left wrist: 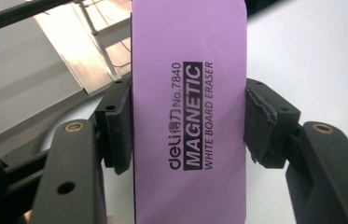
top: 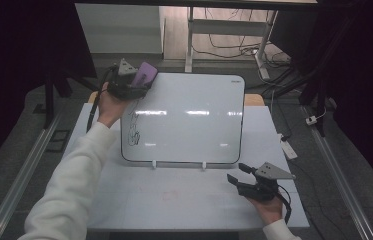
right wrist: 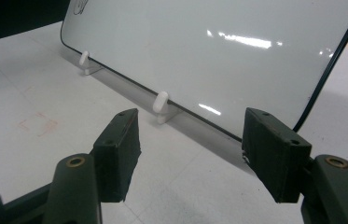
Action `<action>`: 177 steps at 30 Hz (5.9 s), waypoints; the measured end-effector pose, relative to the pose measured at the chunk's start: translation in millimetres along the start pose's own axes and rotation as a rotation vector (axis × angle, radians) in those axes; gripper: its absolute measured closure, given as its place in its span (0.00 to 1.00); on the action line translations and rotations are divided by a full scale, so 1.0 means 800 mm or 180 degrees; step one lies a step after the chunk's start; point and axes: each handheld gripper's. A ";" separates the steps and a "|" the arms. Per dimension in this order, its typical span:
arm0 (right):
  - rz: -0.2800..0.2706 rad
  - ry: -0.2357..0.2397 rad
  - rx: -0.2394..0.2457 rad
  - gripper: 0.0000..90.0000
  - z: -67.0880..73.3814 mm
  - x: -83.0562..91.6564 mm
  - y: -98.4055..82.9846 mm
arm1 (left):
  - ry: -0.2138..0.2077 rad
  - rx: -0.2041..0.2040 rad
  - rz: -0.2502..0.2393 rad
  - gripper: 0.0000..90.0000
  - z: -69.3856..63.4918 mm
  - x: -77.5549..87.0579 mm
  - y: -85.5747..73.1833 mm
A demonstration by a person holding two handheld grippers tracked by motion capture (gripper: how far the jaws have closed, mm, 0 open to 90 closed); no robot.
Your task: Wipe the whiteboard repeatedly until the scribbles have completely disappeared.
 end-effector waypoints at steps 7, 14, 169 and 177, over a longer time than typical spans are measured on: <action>0.0010 0.0010 -0.0012 0.40 -0.001 -0.002 -0.001 | -0.0084 -0.0074 0.0063 0.46 -0.023 0.000 -0.013; 0.0003 0.0013 -0.0020 0.40 -0.001 -0.001 0.000 | 0.0121 -0.0107 0.0072 0.46 -0.020 0.010 -0.025; -0.0062 0.0001 0.0042 0.40 0.003 -0.002 0.003 | 0.0029 -0.0057 0.0547 0.45 -0.103 0.037 -0.139; -0.0073 0.0001 0.0045 0.40 0.003 -0.002 0.003 | -0.0196 -0.0345 0.0625 0.45 -0.162 0.026 -0.157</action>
Point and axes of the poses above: each handheld gripper's, and its own axes: x roughly backward along the jaws, y roughly out of its top, z roughly to its left, and after that the axes turned 9 degrees about -x, right-handed
